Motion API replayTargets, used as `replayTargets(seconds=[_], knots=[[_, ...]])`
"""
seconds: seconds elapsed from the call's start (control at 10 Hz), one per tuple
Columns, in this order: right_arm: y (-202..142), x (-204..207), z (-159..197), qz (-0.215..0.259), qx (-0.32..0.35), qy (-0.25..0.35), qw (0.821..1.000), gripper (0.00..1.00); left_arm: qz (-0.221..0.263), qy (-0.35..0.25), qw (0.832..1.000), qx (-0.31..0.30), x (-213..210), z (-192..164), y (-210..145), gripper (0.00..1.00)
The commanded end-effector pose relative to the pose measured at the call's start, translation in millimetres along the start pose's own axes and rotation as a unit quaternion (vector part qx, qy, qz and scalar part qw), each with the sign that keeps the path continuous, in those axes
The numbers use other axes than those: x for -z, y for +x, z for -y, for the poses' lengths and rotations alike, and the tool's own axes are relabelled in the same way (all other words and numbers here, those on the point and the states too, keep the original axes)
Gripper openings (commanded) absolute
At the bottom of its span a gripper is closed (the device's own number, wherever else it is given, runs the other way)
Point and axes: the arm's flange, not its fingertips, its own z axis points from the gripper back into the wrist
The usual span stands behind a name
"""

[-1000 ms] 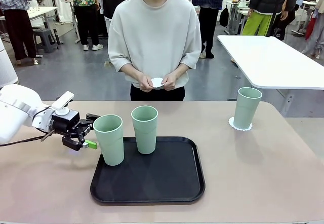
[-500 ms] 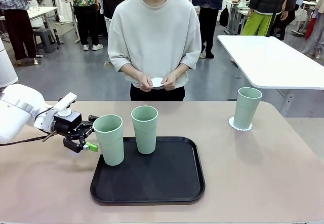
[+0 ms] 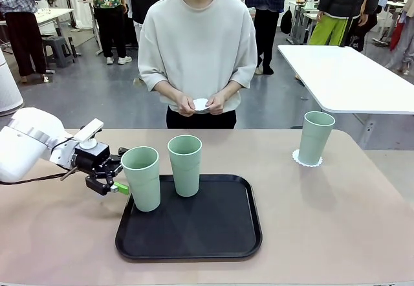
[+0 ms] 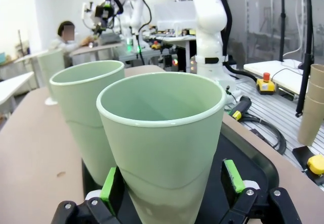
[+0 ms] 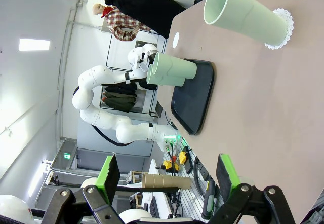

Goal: Place coasters on the table and set cups on them.
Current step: Take one Reusable plastic cup from the Flat Tray and place it on a coaster set by the human.

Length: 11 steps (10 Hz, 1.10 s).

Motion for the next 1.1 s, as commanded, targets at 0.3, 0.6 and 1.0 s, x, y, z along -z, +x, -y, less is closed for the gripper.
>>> replayTargets(seconds=[0.3,0.6,1.0], knots=[[-2.1,1.5,-0.4,0.002,0.004,-0.002,1.000,1.00,-0.006,-0.029,0.999,0.017,15.2,-11.4,-12.4,1.00],[-2.1,1.5,-0.4,0.002,0.004,-0.002,1.000,1.00,-0.006,-0.033,0.999,0.015,23.8,-17.6,-13.2,1.00],[-2.1,1.5,-0.4,0.002,0.004,-0.002,1.000,1.00,0.001,-0.041,0.999,0.011,29.0,-21.6,-13.4,1.00]])
